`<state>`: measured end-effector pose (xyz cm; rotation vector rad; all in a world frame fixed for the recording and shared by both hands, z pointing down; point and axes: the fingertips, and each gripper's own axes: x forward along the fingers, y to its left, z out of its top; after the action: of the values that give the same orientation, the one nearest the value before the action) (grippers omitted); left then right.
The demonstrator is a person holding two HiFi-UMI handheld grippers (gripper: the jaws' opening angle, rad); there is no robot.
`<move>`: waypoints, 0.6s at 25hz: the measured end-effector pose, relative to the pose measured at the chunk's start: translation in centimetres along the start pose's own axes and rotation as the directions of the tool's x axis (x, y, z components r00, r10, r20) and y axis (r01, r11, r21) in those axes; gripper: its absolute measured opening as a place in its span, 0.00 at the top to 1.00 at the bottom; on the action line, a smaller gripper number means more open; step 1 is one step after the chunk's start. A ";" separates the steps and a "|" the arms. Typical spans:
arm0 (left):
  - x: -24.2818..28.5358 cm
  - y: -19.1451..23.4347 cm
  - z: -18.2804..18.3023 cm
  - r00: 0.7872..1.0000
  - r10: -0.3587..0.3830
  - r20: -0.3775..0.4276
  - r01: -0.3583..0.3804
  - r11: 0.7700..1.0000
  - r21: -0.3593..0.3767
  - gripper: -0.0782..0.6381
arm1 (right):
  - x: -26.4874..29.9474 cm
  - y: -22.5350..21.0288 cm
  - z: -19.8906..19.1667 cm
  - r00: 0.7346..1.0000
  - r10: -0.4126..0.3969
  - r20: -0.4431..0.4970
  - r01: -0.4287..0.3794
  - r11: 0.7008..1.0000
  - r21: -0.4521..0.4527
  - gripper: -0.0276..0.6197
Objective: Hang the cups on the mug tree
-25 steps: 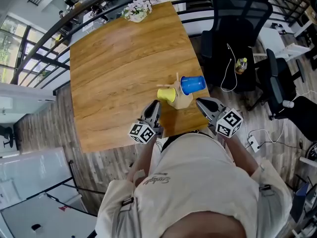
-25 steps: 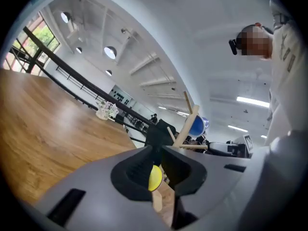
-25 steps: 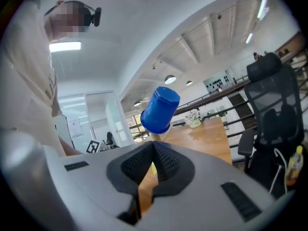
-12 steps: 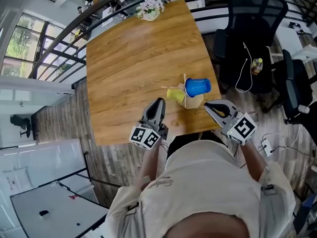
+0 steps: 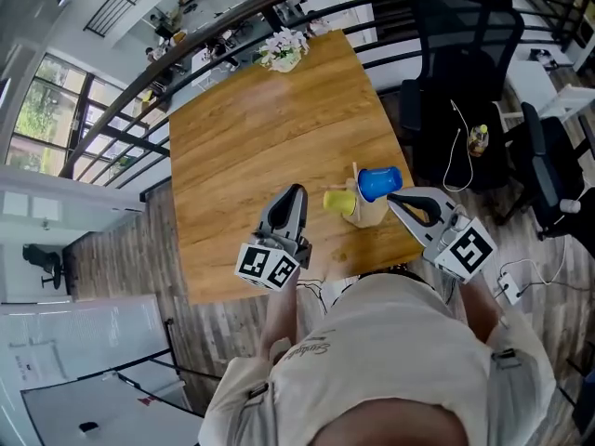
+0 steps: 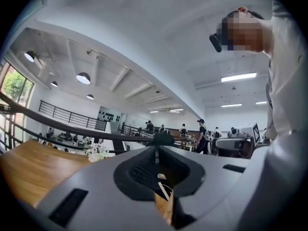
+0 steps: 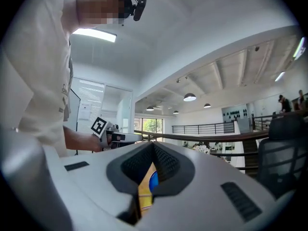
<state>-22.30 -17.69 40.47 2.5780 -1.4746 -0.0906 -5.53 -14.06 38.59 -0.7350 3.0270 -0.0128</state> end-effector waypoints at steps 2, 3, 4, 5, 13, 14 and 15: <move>0.6 0.2 0.7 1.000 0.012 -0.003 -0.012 1.000 0.011 0.85 | 0.4 -1.2 1.2 0.997 -0.069 0.039 0.070 0.997 -0.027 0.96; 0.9 0.4 1.0 1.000 0.023 -0.003 -0.023 1.000 0.011 0.85 | 0.5 -1.8 1.7 0.993 -0.104 0.054 0.106 0.994 -0.020 0.96; 1.1 0.5 1.4 0.999 0.031 0.005 -0.031 0.999 0.010 0.85 | 0.6 -2.3 2.1 0.989 -0.134 0.066 0.135 0.991 -0.007 0.96; 1.3 0.6 1.9 0.999 0.035 0.018 -0.035 0.999 0.008 0.85 | 0.8 -2.7 2.4 0.985 -0.157 0.076 0.157 0.988 0.003 0.96; 1.3 -0.1 4.1 0.999 -0.034 0.023 0.032 0.996 0.077 0.85 | 1.5 -3.8 4.0 0.971 -0.216 0.099 0.219 0.976 -0.015 0.96; 1.2 0.1 4.2 0.999 -0.032 0.022 0.030 0.996 0.085 0.85 | 1.6 -3.9 4.1 0.970 -0.224 0.098 0.226 0.974 -0.019 0.96; 1.3 0.4 4.2 0.999 -0.029 0.022 0.027 0.996 0.087 0.85 | 1.6 -4.1 4.1 0.968 -0.232 0.097 0.235 0.972 -0.024 0.96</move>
<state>-22.53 -19.45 36.40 2.6753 -1.4825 -0.0620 -5.02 -18.42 34.49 -1.0598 2.8418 0.0684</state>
